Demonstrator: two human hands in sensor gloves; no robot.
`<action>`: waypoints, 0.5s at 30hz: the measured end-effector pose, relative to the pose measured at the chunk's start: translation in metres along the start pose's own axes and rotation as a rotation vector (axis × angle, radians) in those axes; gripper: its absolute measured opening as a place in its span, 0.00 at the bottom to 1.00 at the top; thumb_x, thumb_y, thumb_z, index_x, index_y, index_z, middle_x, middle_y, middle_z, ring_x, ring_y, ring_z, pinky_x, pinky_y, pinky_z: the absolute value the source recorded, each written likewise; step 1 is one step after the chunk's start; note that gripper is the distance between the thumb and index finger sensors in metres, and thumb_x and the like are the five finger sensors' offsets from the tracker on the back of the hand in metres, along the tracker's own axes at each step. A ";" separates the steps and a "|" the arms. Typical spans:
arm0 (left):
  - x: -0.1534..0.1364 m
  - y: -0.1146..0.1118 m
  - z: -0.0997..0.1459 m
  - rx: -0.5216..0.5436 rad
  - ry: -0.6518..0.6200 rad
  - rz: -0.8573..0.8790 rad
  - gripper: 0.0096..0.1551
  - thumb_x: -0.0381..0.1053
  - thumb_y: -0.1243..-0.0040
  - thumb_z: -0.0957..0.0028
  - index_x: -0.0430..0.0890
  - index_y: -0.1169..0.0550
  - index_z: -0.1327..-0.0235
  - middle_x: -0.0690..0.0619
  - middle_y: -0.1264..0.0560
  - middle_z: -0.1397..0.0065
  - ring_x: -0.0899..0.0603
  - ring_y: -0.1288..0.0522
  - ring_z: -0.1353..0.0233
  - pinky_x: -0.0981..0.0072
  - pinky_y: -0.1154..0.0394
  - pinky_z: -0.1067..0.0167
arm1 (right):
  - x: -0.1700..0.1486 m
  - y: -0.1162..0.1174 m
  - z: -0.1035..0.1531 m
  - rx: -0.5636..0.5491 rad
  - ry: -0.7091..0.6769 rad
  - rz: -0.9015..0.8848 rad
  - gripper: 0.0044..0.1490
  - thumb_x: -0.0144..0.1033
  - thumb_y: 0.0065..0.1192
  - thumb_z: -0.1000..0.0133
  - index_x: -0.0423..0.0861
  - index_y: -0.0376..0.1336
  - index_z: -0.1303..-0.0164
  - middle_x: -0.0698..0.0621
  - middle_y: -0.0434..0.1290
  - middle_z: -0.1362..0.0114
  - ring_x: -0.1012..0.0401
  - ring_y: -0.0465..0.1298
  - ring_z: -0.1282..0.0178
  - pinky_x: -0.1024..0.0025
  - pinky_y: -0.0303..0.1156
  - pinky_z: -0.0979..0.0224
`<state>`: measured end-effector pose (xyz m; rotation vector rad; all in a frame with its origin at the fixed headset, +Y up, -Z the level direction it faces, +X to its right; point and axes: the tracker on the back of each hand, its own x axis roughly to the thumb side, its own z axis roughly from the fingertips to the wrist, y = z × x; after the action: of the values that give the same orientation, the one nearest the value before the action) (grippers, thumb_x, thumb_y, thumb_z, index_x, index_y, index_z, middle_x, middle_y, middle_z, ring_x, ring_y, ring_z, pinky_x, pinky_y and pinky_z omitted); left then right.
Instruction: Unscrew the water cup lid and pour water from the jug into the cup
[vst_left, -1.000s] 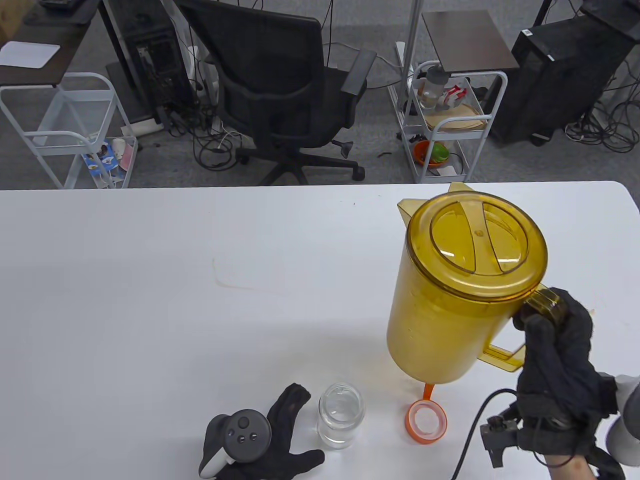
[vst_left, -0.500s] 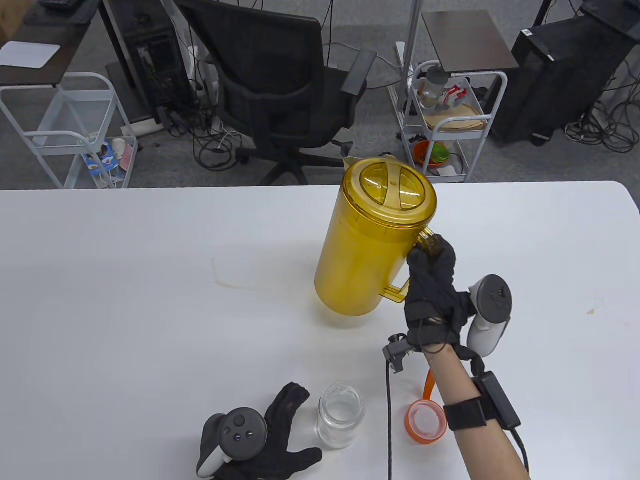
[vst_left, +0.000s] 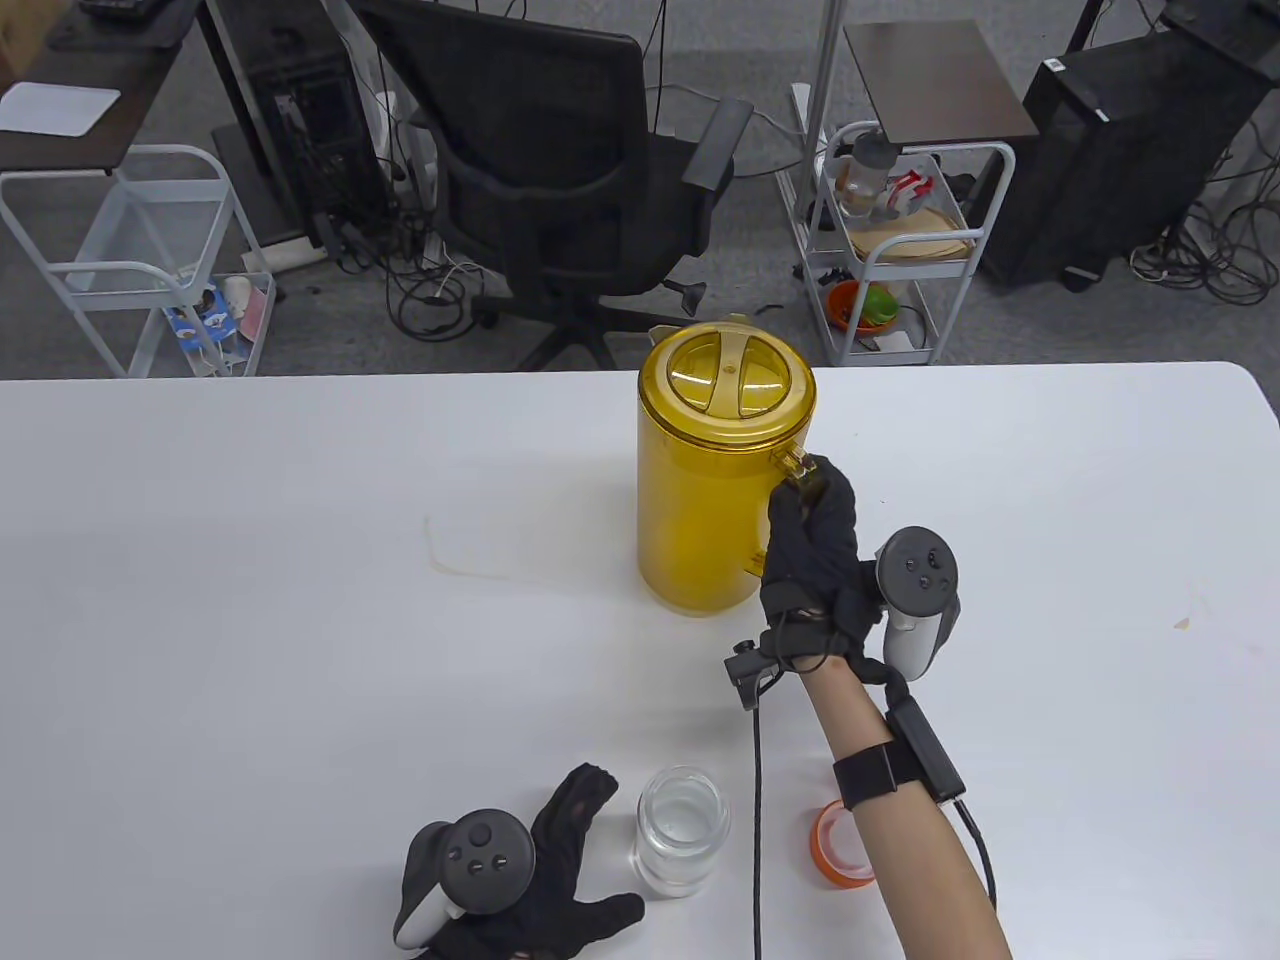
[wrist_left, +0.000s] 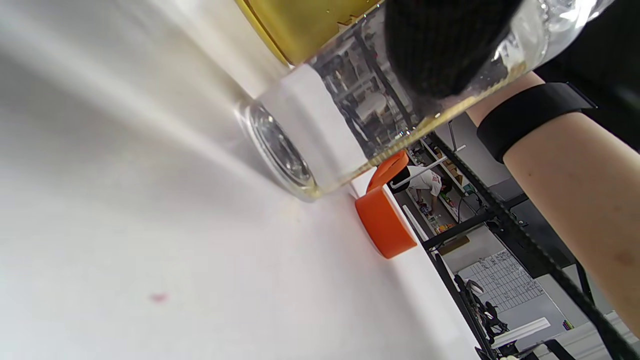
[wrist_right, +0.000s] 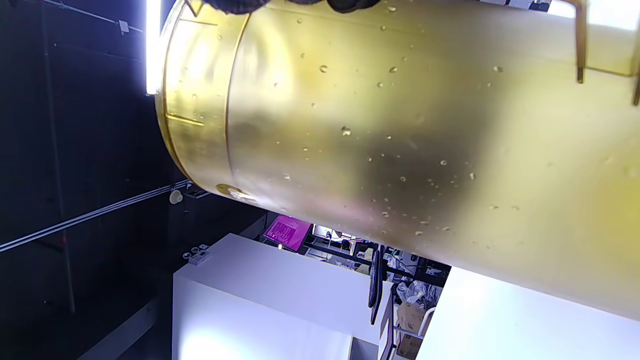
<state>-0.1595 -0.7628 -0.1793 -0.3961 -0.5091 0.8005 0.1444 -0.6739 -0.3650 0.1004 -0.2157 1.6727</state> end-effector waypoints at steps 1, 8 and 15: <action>0.000 0.000 0.000 0.002 -0.001 -0.003 0.67 0.60 0.33 0.57 0.46 0.65 0.25 0.40 0.63 0.15 0.26 0.54 0.15 0.32 0.51 0.22 | 0.000 0.000 0.000 0.001 -0.001 0.004 0.32 0.47 0.42 0.33 0.61 0.37 0.24 0.61 0.49 0.21 0.55 0.52 0.20 0.53 0.47 0.12; 0.001 -0.001 0.001 0.008 0.000 -0.022 0.67 0.60 0.33 0.57 0.46 0.65 0.25 0.40 0.63 0.15 0.26 0.54 0.15 0.32 0.50 0.22 | -0.002 -0.004 0.000 0.049 0.004 0.033 0.33 0.49 0.40 0.34 0.62 0.35 0.24 0.61 0.47 0.20 0.54 0.50 0.18 0.52 0.45 0.11; 0.001 -0.001 0.001 0.010 0.000 -0.021 0.67 0.60 0.33 0.57 0.46 0.65 0.25 0.40 0.63 0.15 0.26 0.54 0.15 0.32 0.50 0.22 | -0.007 -0.014 0.000 0.073 0.015 -0.036 0.39 0.54 0.43 0.34 0.62 0.31 0.22 0.58 0.40 0.16 0.51 0.44 0.14 0.49 0.41 0.10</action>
<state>-0.1592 -0.7628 -0.1774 -0.3804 -0.5082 0.7824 0.1587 -0.6793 -0.3656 0.1454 -0.1413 1.6454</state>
